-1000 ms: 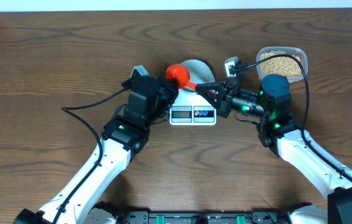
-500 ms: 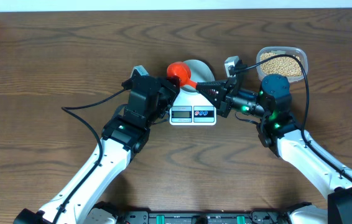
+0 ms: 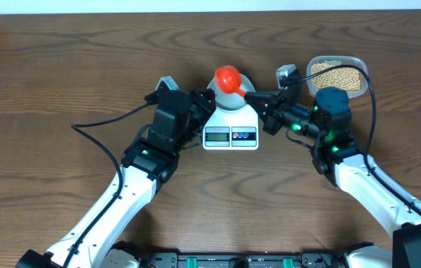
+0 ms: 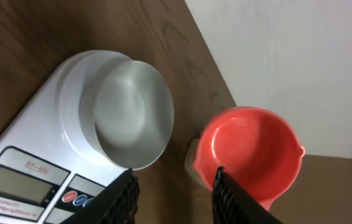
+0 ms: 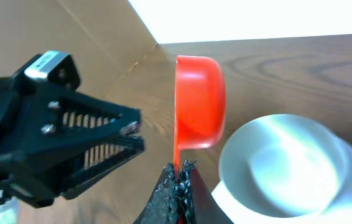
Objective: Scoop item into bowl and weigh 50g on scale
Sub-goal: 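Release the scoop from the left gripper and carry it right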
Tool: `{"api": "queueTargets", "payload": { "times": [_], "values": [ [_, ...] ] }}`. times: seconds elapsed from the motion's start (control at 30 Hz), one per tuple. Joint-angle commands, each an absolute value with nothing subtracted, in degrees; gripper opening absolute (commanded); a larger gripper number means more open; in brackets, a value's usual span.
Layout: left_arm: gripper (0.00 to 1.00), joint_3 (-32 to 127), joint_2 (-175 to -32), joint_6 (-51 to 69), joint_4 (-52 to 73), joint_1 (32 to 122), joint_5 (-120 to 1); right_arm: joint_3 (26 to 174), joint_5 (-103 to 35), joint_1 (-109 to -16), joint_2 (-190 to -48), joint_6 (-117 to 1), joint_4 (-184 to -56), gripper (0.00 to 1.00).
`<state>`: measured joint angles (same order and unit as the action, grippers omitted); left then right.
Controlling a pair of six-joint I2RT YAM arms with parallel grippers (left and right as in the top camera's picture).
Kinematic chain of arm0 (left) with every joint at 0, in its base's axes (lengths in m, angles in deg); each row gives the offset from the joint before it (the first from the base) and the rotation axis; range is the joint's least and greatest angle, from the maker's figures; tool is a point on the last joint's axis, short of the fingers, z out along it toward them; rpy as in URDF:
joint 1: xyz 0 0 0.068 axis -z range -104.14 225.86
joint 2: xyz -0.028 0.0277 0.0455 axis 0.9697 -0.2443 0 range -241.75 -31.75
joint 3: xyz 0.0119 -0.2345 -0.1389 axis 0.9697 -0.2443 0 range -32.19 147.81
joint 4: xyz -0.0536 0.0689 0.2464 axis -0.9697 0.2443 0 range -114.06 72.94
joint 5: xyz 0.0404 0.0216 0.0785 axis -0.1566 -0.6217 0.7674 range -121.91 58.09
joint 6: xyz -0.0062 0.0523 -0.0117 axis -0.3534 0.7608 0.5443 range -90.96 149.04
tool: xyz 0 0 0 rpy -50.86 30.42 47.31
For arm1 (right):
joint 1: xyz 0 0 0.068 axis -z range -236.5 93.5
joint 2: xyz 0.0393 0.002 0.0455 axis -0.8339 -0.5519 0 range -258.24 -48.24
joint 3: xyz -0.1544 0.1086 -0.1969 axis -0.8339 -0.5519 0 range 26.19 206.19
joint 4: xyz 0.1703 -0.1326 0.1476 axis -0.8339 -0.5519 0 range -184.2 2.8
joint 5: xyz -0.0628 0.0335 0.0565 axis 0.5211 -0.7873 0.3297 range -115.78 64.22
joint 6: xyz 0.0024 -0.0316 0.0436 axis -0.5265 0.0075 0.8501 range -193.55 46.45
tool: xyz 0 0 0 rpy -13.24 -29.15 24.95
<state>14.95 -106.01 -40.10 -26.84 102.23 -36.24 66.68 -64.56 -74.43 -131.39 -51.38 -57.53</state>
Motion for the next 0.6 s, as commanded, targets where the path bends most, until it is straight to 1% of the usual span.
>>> {"api": "queueTargets", "payload": {
  "times": [0.0, 0.3, 0.43, 0.57],
  "values": [
    [0.43, 14.64, -106.27, -34.44, -26.71, 102.3, -35.24, 67.42, -65.33, -71.79, -131.61, -53.04, -57.4, 0.01],
    [0.52, 14.64, -106.27, -32.89, -25.4, 102.3, -32.53, 67.44, -80.76, -63.79, -131.59, -51.77, -57.42, 0.01],
    [0.55, 14.64, -106.27, -32.87, -24.29, 102.3, -31.83, 67.44, -85.94, -57.87, -131.59, -45.8, -57.44, 0.01],
    [0.61, 14.64, -106.27, -32.89, -22.84, 102.3, -30.06, 67.44, -89.92, -51.02, -131.59, -39.09, -57.44, 0.01]
  ]
}}
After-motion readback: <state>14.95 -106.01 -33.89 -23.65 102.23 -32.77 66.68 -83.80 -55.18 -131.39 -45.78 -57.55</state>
